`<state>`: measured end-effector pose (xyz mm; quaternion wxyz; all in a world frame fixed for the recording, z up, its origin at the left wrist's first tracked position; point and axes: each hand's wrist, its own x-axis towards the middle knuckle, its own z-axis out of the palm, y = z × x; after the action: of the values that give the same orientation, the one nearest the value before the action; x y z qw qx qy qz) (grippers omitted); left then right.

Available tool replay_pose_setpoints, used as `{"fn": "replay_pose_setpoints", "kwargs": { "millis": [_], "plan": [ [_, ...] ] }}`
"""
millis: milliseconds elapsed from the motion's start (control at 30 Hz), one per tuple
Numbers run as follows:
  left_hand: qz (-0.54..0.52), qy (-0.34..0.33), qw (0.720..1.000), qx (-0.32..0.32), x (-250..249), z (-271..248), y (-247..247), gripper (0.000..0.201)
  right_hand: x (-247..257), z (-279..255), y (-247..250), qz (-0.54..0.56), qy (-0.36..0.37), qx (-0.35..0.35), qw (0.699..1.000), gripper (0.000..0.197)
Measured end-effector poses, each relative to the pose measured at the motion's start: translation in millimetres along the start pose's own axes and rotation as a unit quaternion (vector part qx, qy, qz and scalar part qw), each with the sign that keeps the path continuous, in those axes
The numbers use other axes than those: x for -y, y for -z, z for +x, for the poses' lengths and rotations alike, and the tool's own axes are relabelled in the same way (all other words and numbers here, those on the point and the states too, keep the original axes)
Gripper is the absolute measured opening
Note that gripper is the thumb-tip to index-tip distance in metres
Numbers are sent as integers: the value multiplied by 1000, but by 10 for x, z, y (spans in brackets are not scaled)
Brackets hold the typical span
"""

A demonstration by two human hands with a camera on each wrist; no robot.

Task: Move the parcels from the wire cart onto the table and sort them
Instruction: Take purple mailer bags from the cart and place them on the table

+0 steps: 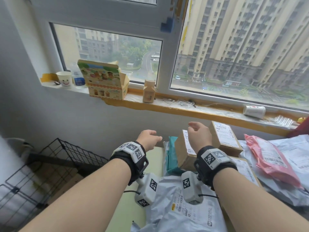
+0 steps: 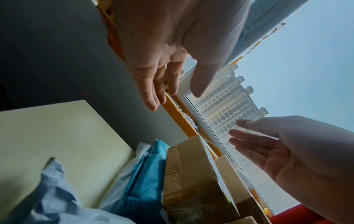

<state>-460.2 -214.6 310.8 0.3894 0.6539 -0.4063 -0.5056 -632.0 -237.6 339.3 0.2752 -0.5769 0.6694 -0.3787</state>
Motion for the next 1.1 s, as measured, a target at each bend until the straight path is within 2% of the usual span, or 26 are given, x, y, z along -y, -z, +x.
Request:
{"fn": "replay_pose_setpoints", "kwargs": {
  "millis": [267, 433, 1100],
  "plan": [
    [-10, 3, 999, -50, 126, -189, 663, 40, 377, -241, -492, 23, 29, 49, 998, 24],
    [-20, 16, 997, -79, 316, -343, 1114, 38, 622, -483, -841, 36, 33, 83, 995, 31],
    [-59, 78, 969, -225, 1511, -1061, 3146, 36, 1411, -1620, -2716, 17, 65, 246, 967, 33]
  ]
}}
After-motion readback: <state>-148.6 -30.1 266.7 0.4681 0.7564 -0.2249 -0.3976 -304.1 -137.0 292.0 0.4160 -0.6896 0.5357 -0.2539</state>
